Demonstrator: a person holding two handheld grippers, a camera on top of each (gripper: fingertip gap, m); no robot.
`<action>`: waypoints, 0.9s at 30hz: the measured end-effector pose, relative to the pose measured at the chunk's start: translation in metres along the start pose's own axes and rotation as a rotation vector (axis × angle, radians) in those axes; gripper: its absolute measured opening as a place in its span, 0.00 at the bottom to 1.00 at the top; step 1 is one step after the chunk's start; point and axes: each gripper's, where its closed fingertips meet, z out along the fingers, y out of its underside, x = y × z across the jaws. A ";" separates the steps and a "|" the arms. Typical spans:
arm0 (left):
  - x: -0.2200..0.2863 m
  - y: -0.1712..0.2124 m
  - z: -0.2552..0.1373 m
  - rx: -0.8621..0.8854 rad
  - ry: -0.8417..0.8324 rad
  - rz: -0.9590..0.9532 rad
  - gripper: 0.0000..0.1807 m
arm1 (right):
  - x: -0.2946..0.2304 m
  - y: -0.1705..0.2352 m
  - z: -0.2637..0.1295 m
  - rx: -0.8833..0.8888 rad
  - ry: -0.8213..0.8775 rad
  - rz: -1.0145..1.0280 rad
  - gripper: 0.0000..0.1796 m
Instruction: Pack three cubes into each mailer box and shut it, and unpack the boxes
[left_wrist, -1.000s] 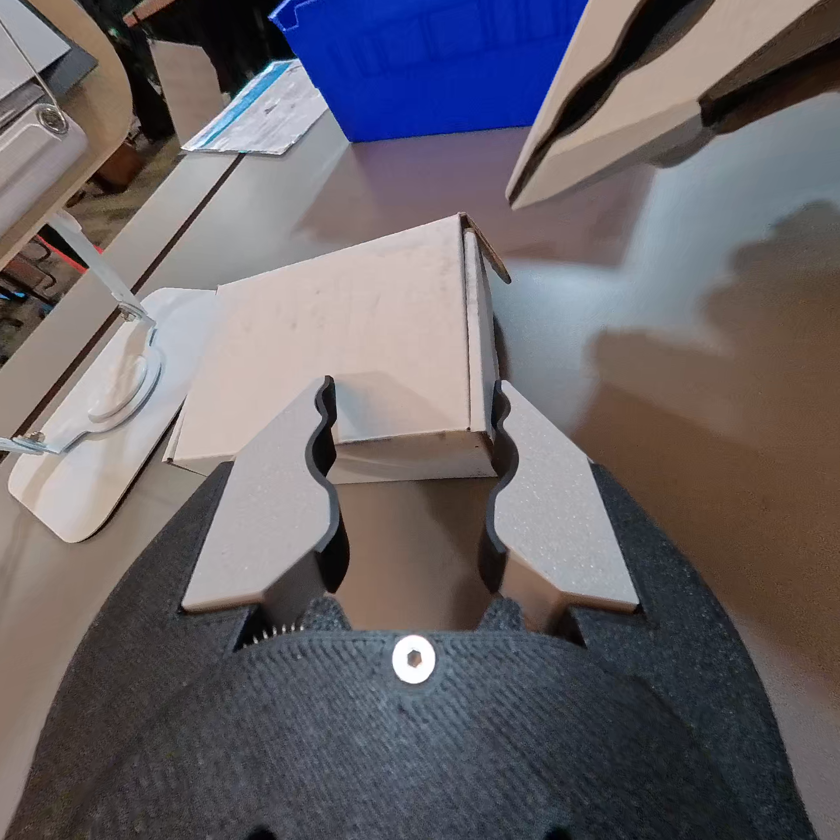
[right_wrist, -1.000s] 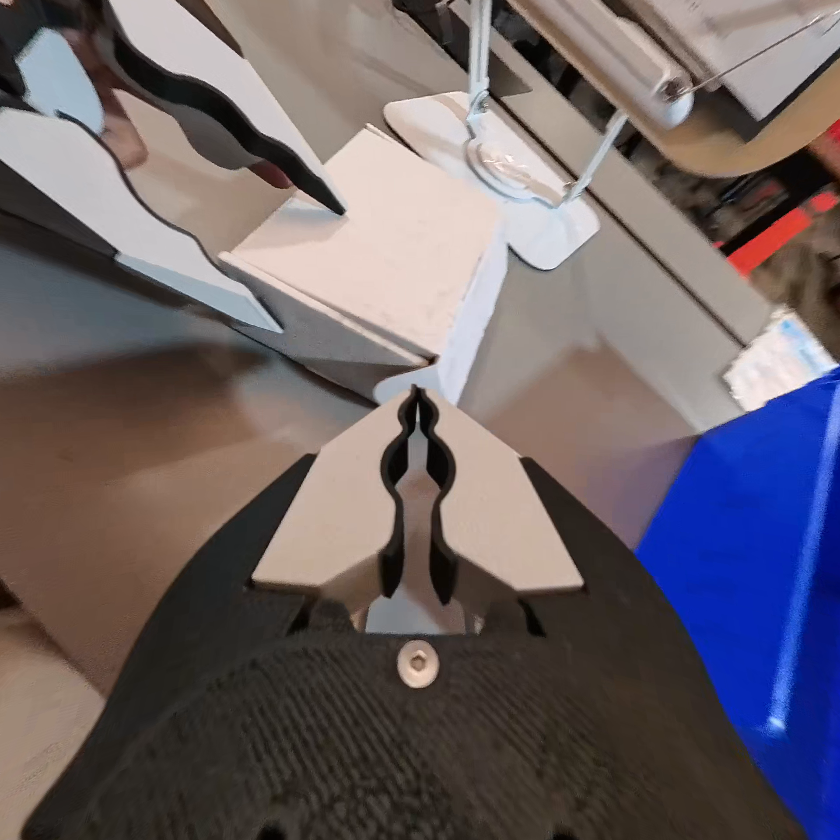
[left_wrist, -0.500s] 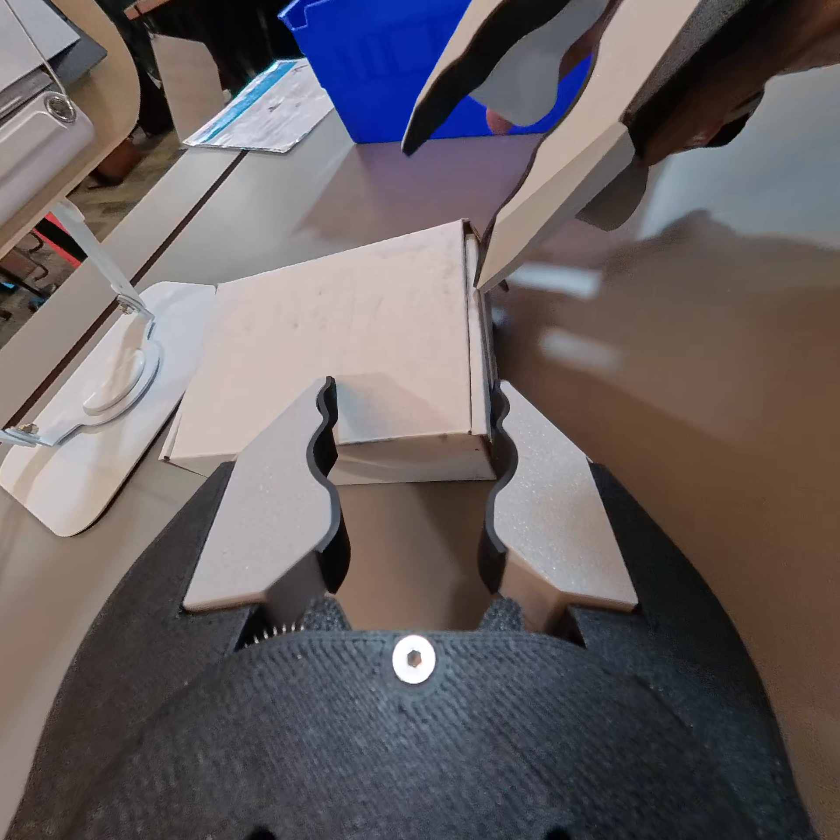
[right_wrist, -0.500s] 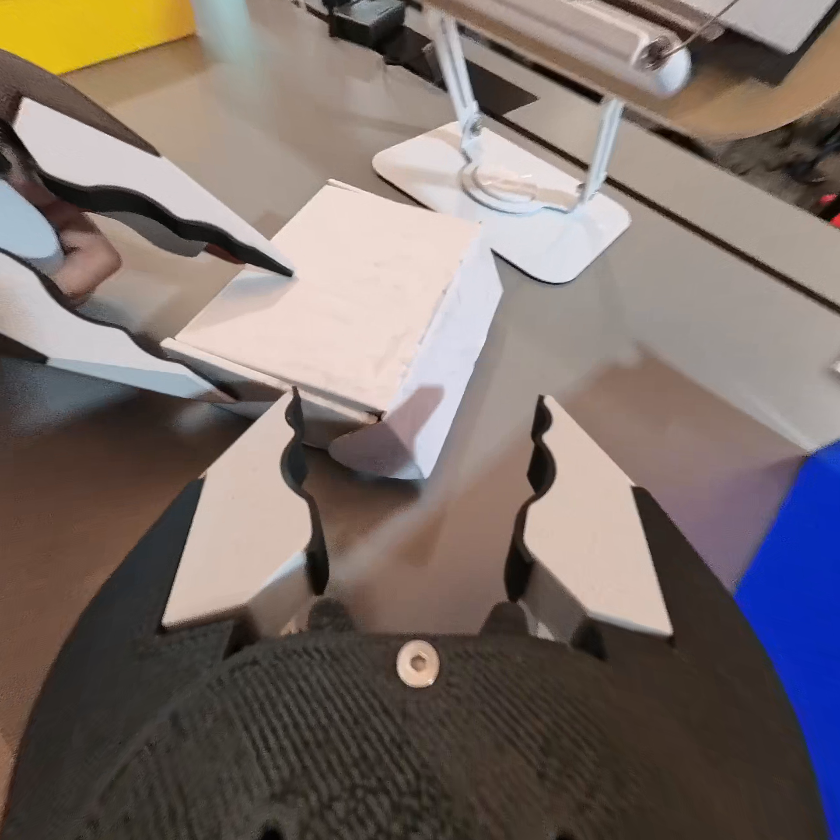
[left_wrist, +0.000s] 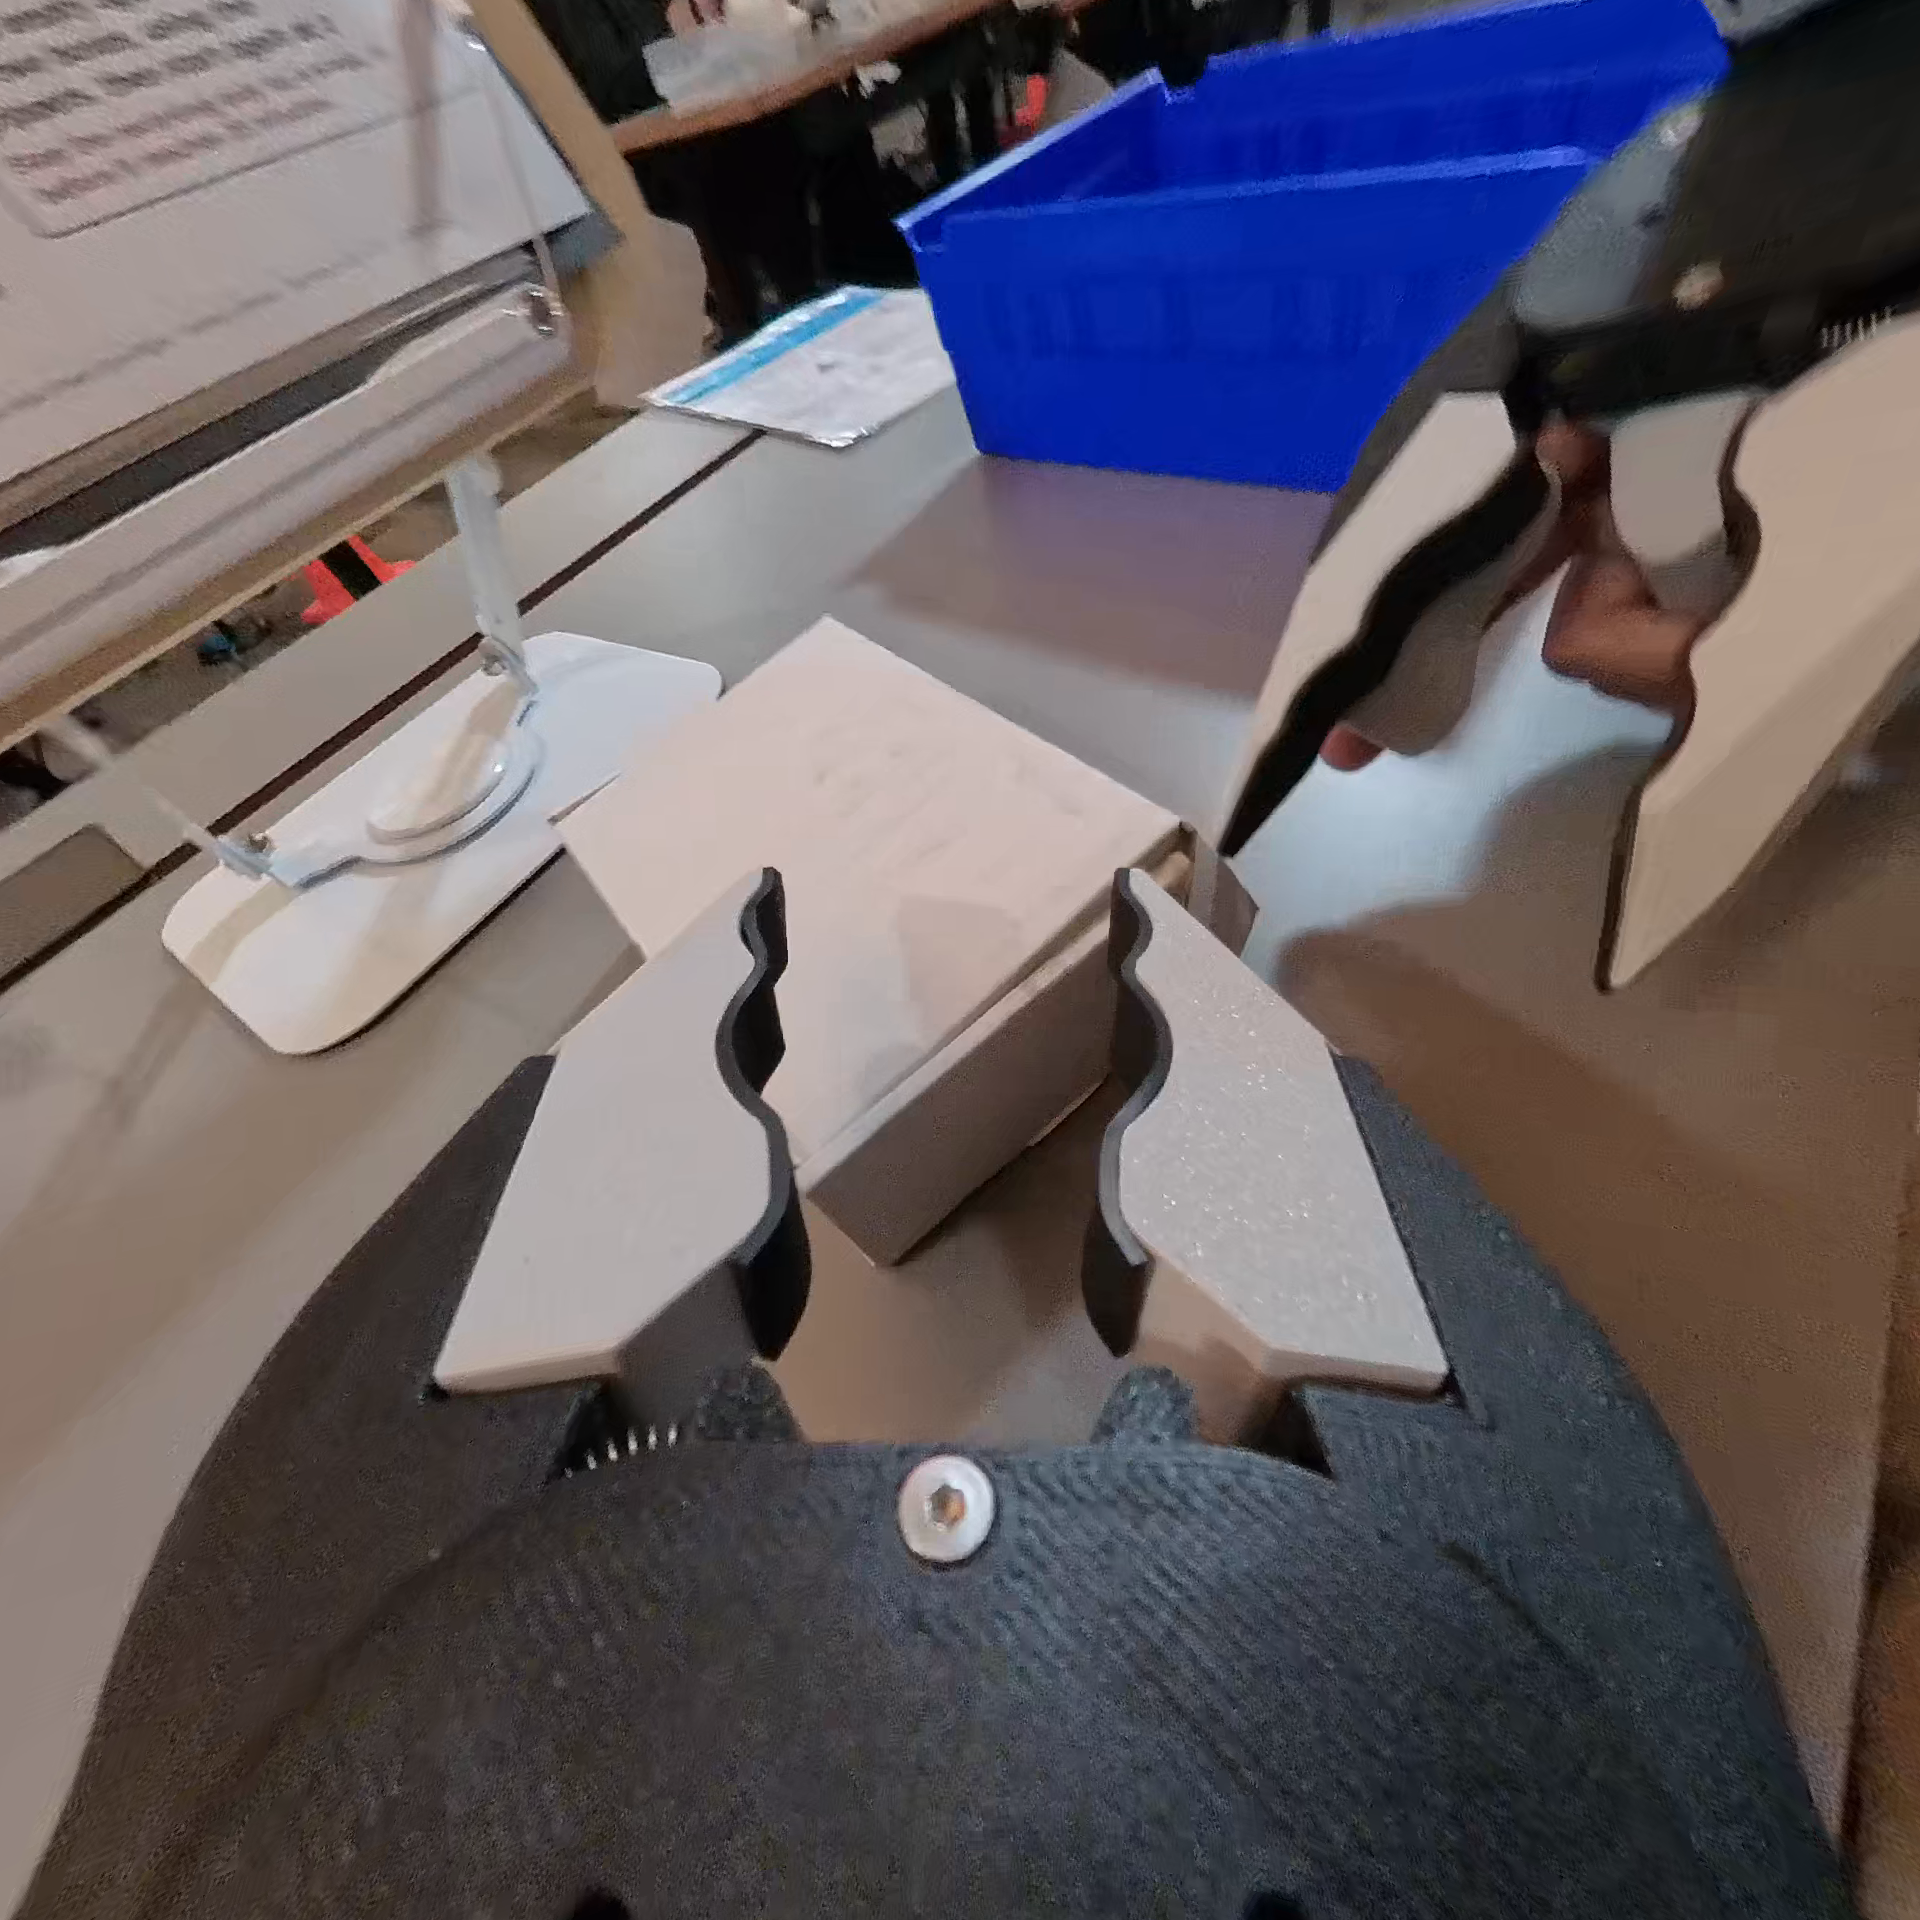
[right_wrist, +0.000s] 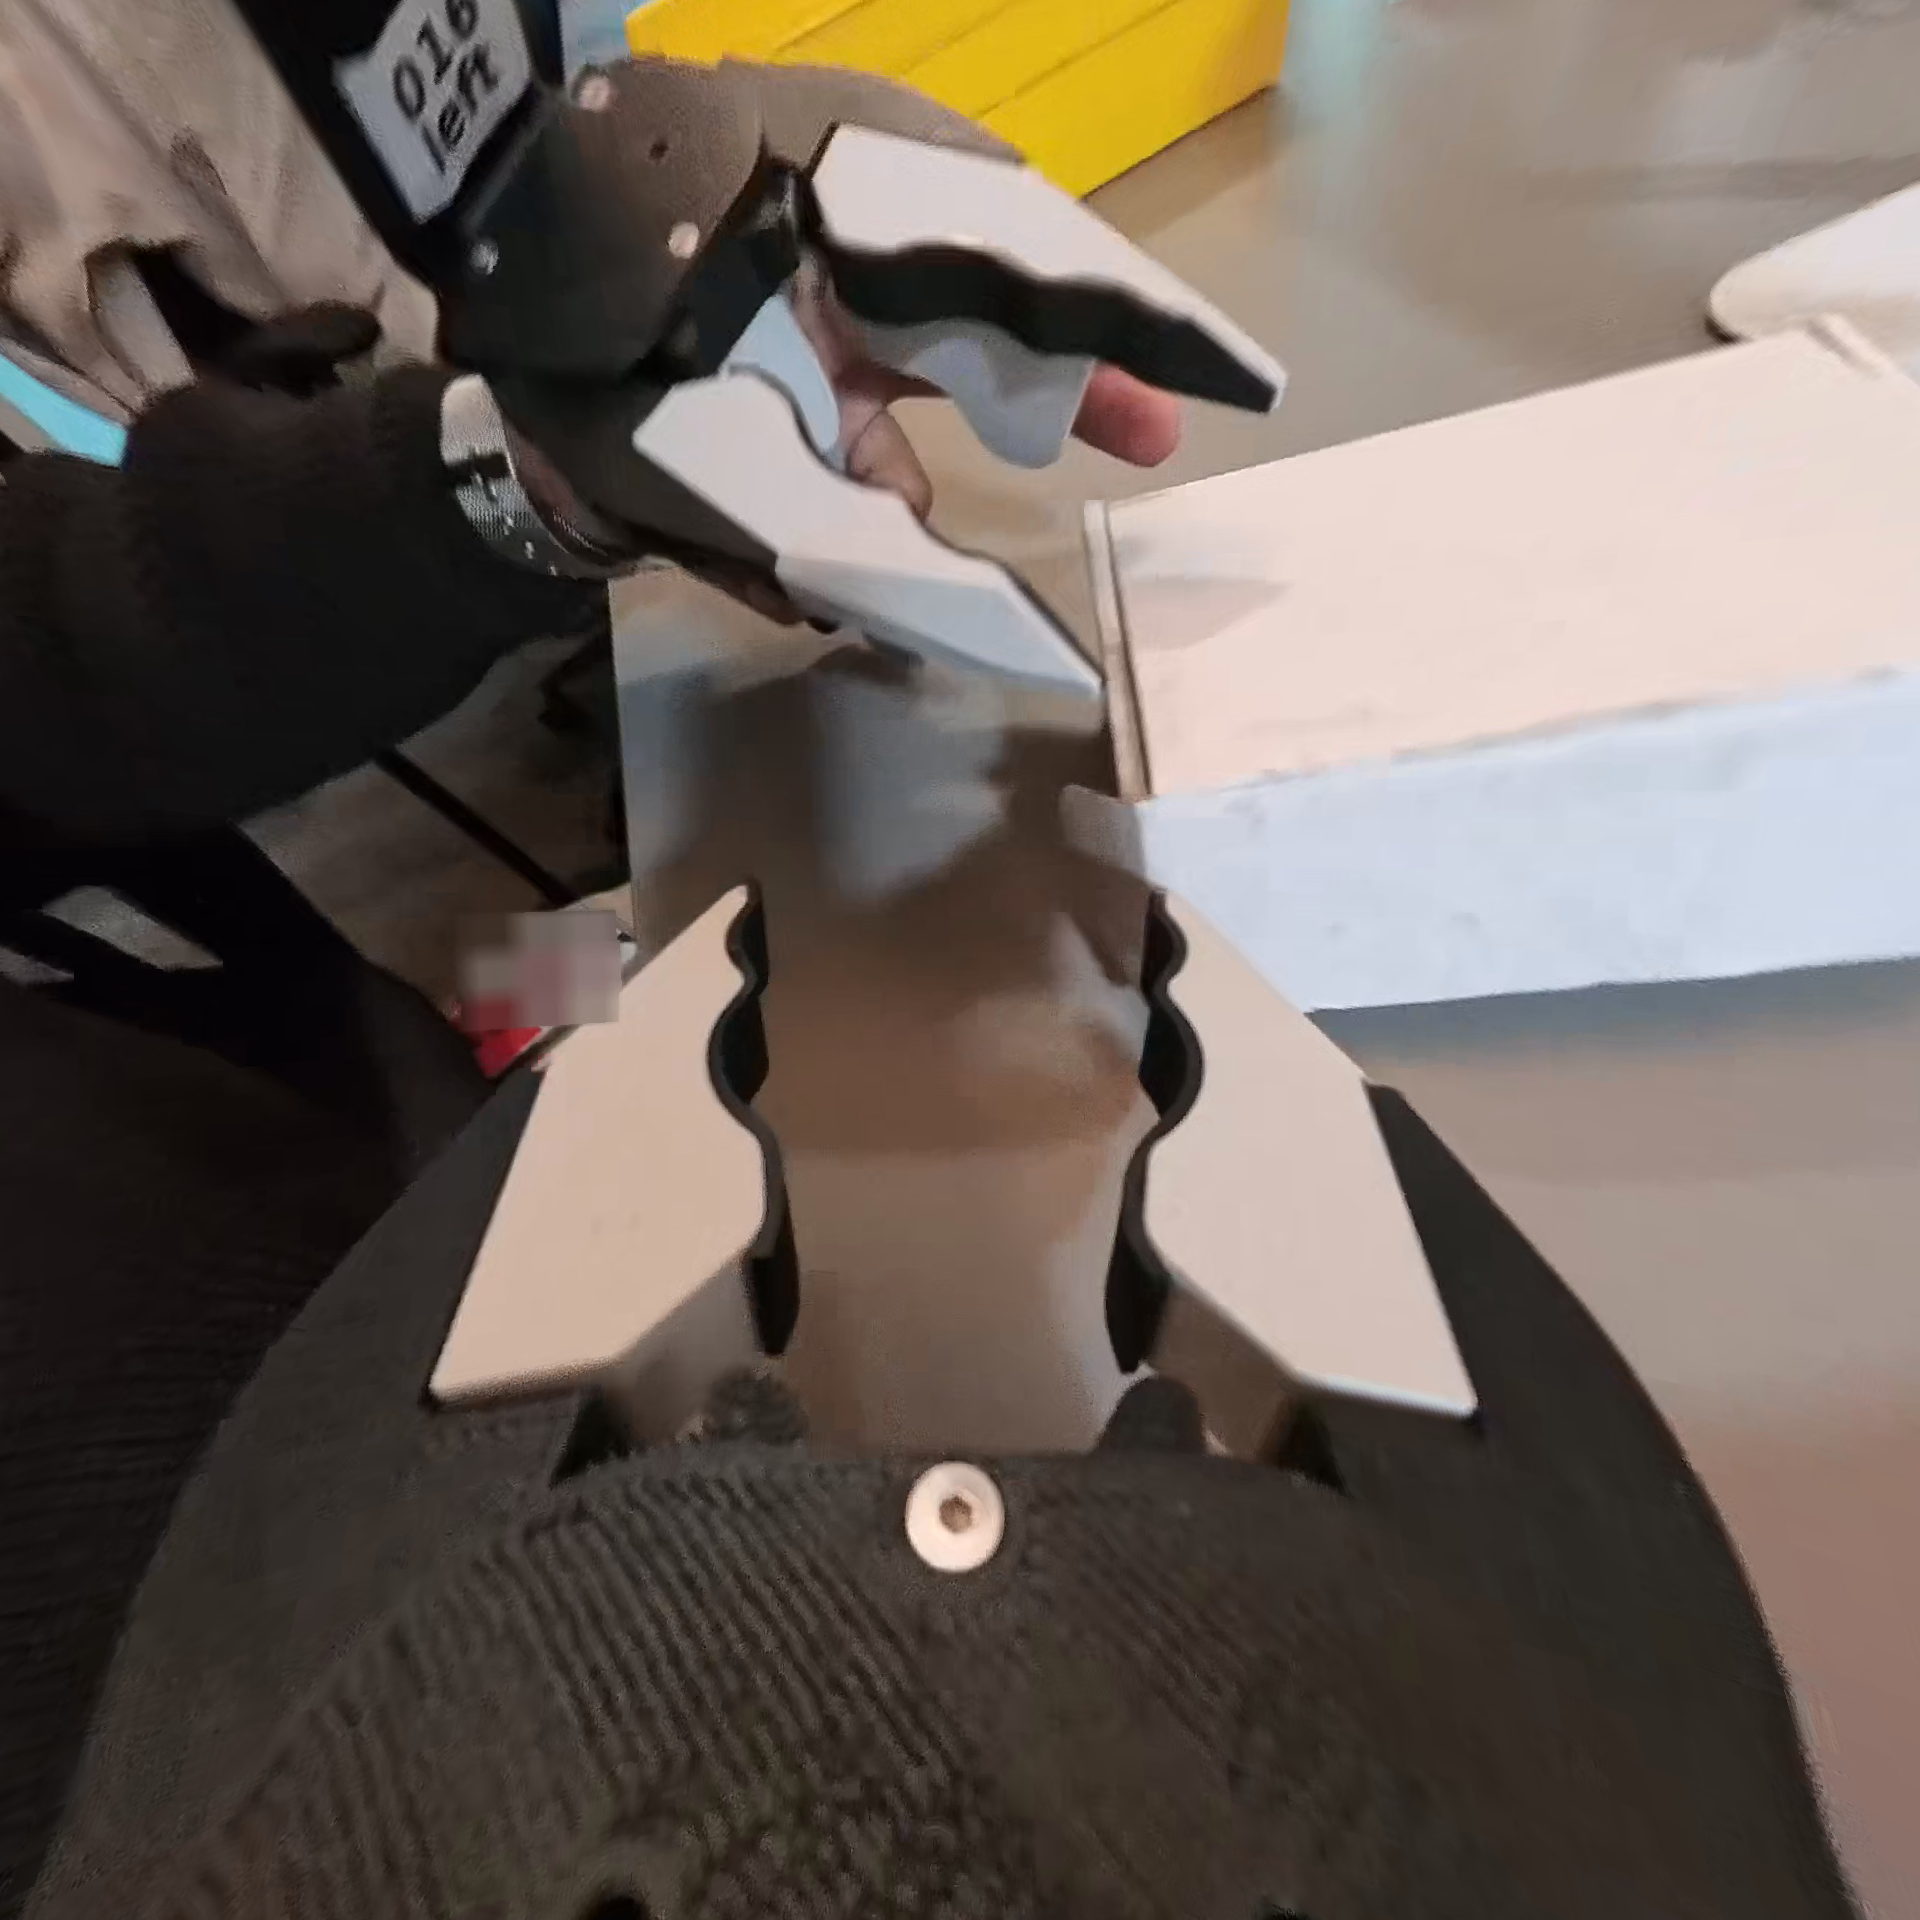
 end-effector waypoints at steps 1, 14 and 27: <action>-0.004 -0.001 -0.005 0.012 -0.004 -0.040 0.34 | -0.001 -0.002 0.002 -0.003 0.015 -0.030 0.39; -0.004 0.042 -0.017 -0.214 -0.129 -0.312 0.34 | 0.145 -0.073 -0.030 0.414 0.393 0.220 0.49; 0.008 0.053 -0.016 -0.264 -0.061 -0.285 0.47 | 0.114 -0.039 -0.005 0.149 0.163 0.227 0.51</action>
